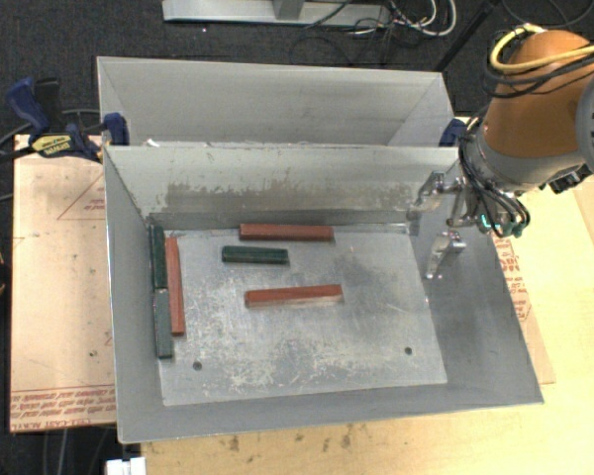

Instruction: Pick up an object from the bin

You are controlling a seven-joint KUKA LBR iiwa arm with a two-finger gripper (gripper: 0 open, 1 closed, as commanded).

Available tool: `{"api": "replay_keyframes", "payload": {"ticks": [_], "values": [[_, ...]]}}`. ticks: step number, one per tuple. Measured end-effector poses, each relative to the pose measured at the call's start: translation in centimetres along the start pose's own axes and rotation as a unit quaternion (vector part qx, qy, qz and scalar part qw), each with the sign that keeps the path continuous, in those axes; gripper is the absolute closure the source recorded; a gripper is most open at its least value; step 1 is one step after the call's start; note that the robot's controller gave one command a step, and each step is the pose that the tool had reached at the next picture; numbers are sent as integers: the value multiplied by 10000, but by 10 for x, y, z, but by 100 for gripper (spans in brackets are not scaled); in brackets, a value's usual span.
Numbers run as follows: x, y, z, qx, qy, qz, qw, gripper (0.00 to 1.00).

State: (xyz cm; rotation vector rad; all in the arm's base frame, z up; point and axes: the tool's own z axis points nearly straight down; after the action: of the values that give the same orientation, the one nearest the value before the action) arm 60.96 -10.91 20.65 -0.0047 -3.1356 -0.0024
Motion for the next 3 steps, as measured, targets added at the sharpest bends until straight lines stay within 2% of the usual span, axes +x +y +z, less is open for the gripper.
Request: {"api": "replay_keyframes", "payload": {"ticks": [1, 2, 3], "values": [[-2, 0, -5, 6, -40, -11, 10000, 0], [-14, 17, 33, 19, -89, -43, 9999, 0], [-27, 33, 103, 8, -62, -488, 9988, 0]]}}
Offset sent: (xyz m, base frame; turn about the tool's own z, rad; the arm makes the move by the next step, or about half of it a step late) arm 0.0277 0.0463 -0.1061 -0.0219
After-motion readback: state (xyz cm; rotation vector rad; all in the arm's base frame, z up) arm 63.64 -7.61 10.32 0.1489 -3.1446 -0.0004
